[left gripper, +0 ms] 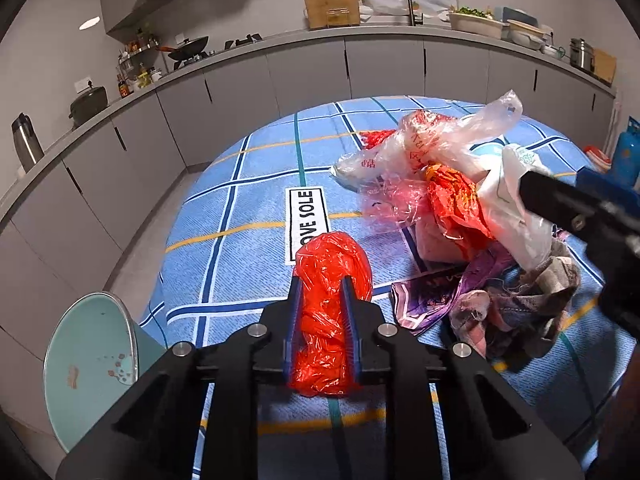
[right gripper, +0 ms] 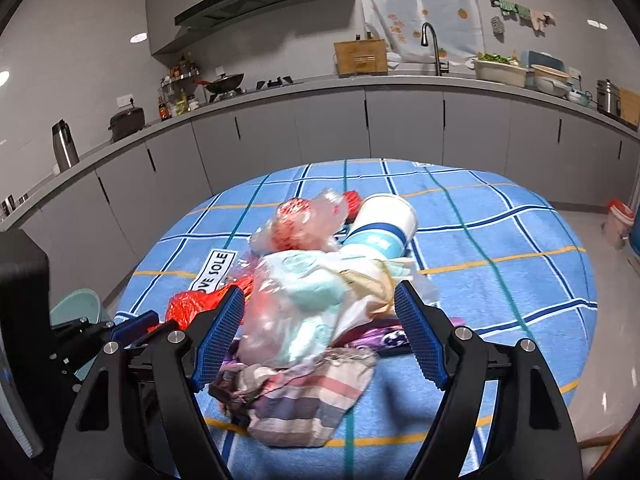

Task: Collect trash
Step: 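Grasp the red mesh bag with the left tool while the right returns to the pile, then grasp the white plastic bag with the right tool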

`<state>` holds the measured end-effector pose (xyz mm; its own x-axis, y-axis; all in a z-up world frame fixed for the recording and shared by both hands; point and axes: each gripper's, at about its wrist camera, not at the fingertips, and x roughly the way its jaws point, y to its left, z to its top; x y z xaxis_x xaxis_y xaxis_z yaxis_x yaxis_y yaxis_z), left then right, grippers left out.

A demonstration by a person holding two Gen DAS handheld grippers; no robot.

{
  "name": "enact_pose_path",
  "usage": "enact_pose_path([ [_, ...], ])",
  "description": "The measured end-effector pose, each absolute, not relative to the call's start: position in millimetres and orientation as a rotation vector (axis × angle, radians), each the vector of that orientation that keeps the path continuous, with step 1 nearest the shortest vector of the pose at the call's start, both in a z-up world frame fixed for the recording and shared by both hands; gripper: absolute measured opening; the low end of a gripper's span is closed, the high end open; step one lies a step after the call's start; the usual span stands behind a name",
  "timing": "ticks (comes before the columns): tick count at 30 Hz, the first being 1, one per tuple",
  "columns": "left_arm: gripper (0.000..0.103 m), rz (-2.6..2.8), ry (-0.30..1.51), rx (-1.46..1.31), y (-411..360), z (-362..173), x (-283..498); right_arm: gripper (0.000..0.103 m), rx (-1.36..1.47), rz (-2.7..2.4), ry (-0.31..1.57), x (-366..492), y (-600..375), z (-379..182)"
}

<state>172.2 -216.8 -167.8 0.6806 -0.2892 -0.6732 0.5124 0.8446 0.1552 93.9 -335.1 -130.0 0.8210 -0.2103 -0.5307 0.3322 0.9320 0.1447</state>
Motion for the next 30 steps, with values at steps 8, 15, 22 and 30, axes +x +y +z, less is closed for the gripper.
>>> enact_pose_path([
  [8,0.019,-0.425,0.642,0.316,-200.1,-150.8,169.3,0.071,0.246,-0.277,0.538,95.3,-333.8,-132.2],
  [15,0.019,-0.429,0.636,0.306,-196.1,-147.2,166.3,0.042,0.265,-0.257,0.574,98.8,-332.0,-139.4],
  [22,0.019,-0.426,0.621,0.293,-189.4,-139.4,163.5,0.015,0.250,-0.272,0.548,85.4,-330.2,-135.0],
  [30,0.019,-0.418,0.593,0.274,-178.6,-126.7,156.0,0.013,0.209,-0.319,0.495,67.0,-325.7,-122.4],
])
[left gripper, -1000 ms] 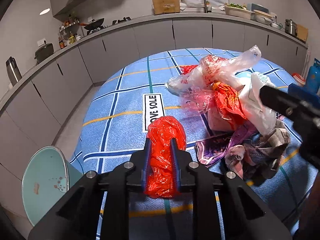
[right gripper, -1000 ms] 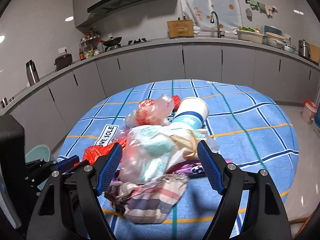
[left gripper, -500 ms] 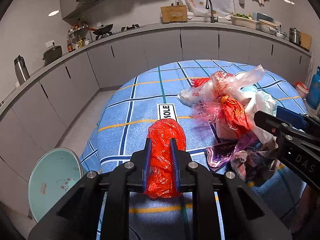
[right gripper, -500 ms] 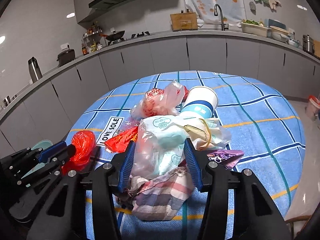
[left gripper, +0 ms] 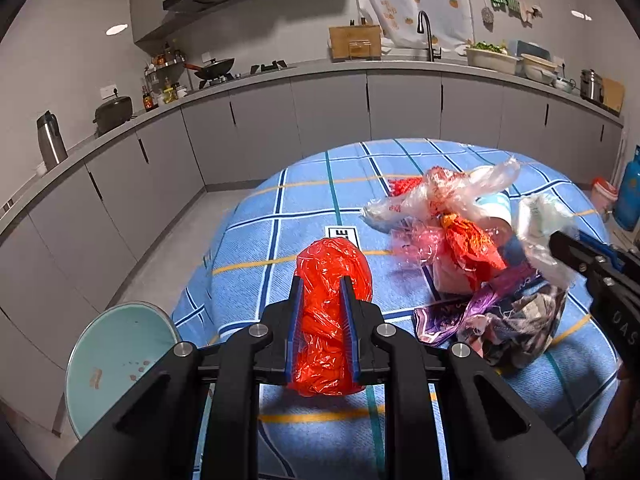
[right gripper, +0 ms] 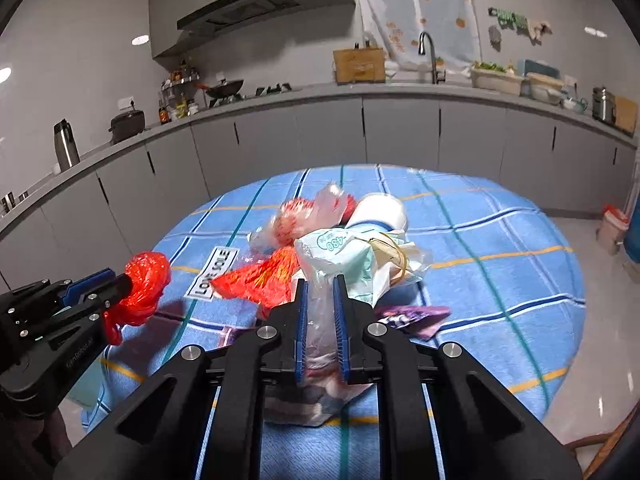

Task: Collect trash
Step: 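Grasp the white plastic bag with the right tool, then carry both bags to the bucket and open the left tool to drop the red bag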

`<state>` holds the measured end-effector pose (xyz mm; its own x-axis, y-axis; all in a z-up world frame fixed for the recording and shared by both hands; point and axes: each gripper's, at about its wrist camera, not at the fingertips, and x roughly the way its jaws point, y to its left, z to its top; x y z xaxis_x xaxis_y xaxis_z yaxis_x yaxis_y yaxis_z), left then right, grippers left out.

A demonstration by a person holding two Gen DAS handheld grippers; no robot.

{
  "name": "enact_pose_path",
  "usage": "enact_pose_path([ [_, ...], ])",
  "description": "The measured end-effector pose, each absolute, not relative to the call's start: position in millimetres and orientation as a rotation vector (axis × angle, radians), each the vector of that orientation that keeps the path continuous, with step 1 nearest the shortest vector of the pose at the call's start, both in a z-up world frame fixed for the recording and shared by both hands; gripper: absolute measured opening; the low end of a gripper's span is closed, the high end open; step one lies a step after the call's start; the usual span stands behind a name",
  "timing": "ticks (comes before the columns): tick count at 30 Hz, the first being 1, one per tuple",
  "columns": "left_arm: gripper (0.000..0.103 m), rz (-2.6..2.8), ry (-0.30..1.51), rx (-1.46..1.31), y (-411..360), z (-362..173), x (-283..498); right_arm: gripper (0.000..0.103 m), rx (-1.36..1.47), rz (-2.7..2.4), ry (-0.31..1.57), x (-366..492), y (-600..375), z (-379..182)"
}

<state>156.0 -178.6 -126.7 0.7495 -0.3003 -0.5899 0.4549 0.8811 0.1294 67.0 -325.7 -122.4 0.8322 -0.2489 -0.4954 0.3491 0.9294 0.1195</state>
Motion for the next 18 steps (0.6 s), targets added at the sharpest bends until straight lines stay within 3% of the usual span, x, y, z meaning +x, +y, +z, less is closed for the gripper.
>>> enact_pose_path([
  [18,0.019,-0.320,0.542,0.204,-120.5,-94.1,155.1,0.013,0.070,-0.288,0.330,50.3,-281.4,-69.9],
])
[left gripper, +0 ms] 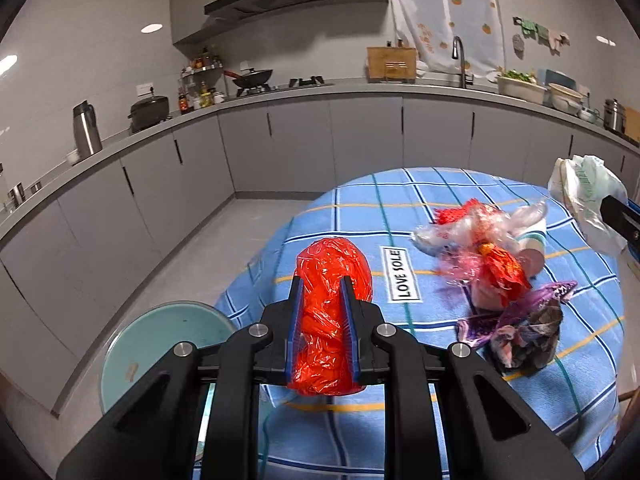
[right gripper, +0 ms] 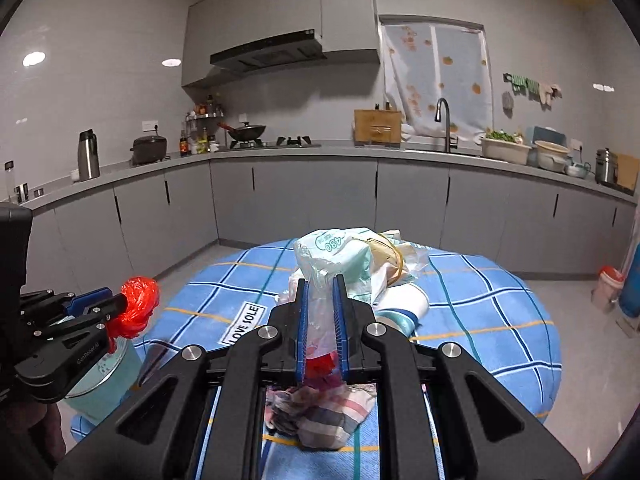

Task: Collect trash
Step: 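Carry both bags to the bucket and open the left tool to drop the red bag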

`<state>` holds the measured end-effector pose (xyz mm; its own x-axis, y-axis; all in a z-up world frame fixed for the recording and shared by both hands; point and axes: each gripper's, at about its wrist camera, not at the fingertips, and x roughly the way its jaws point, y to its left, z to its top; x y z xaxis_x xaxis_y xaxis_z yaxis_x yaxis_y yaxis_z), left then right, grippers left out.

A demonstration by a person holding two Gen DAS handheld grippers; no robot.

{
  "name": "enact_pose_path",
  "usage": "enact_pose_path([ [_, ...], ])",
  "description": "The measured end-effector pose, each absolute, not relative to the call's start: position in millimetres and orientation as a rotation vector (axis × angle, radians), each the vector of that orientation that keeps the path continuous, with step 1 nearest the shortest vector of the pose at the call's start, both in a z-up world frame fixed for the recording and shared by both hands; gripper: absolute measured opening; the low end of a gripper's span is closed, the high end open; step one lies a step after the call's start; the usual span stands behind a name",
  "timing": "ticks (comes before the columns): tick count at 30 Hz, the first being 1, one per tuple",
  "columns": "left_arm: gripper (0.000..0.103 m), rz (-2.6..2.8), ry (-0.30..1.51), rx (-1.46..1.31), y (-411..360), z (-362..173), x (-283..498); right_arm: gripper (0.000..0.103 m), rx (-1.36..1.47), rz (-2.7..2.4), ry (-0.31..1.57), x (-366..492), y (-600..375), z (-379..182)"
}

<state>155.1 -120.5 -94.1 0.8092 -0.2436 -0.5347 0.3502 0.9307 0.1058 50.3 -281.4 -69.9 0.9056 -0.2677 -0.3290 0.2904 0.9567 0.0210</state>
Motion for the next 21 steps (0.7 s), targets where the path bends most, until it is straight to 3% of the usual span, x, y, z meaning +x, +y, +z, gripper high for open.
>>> enact_pose_path([
  [21,0.019,-0.144,0.566,0.170,-50.0,-92.0,172.7,0.013,0.020,-0.019,0.343,91.6,-202.4,-63.1],
])
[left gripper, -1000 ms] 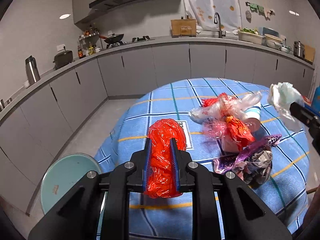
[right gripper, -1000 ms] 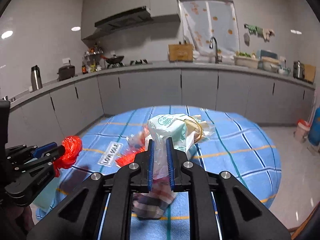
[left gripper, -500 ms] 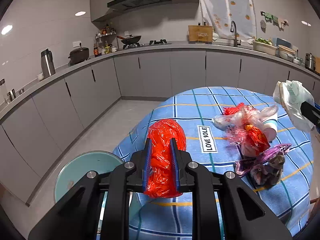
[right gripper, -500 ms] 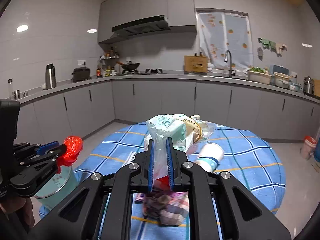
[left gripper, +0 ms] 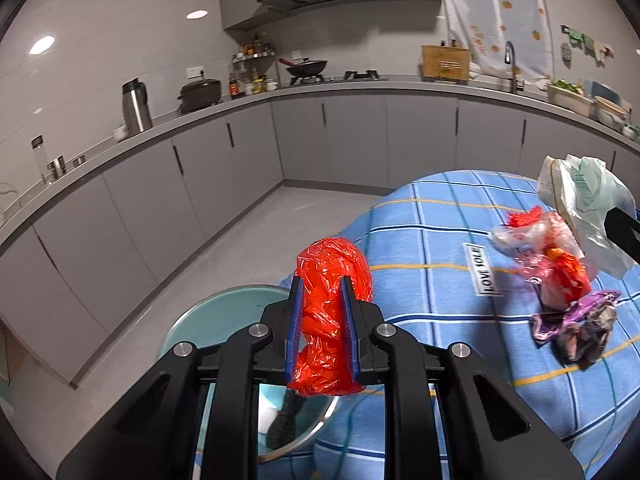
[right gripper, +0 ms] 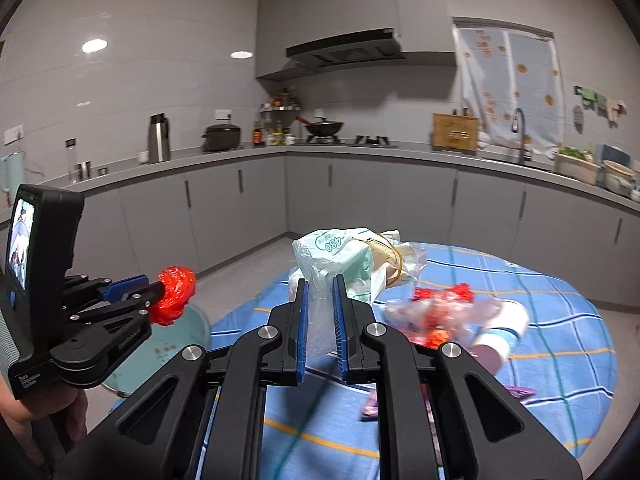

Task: Collect trash
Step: 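Carry both bags to the bucket and open the left tool to drop the red bag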

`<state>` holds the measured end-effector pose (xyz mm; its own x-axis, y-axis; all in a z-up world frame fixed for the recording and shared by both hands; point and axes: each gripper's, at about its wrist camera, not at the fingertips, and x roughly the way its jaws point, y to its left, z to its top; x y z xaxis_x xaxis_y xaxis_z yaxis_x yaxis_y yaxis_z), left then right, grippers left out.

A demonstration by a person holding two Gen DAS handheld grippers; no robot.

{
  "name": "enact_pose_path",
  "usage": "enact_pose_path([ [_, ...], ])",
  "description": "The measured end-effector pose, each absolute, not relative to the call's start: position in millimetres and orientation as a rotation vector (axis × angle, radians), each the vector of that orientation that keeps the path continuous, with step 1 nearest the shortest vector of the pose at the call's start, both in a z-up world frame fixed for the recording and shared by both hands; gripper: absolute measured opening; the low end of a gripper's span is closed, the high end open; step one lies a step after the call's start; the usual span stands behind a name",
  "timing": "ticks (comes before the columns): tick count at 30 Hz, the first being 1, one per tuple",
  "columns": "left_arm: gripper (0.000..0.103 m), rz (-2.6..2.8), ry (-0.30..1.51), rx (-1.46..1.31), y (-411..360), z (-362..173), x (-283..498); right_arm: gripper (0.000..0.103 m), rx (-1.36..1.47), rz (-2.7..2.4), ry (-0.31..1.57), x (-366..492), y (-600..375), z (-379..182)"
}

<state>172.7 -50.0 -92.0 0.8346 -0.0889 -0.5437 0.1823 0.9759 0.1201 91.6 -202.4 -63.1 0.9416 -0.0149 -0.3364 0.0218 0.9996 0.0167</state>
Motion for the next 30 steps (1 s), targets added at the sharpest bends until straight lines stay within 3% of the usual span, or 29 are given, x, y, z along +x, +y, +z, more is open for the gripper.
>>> enact_pose_path([
  [30,0.019,0.006,0.604,0.123,10.4,-106.2,187.2,0.013,-0.003,0.154,0.372,127.3,-147.7,-72.7],
])
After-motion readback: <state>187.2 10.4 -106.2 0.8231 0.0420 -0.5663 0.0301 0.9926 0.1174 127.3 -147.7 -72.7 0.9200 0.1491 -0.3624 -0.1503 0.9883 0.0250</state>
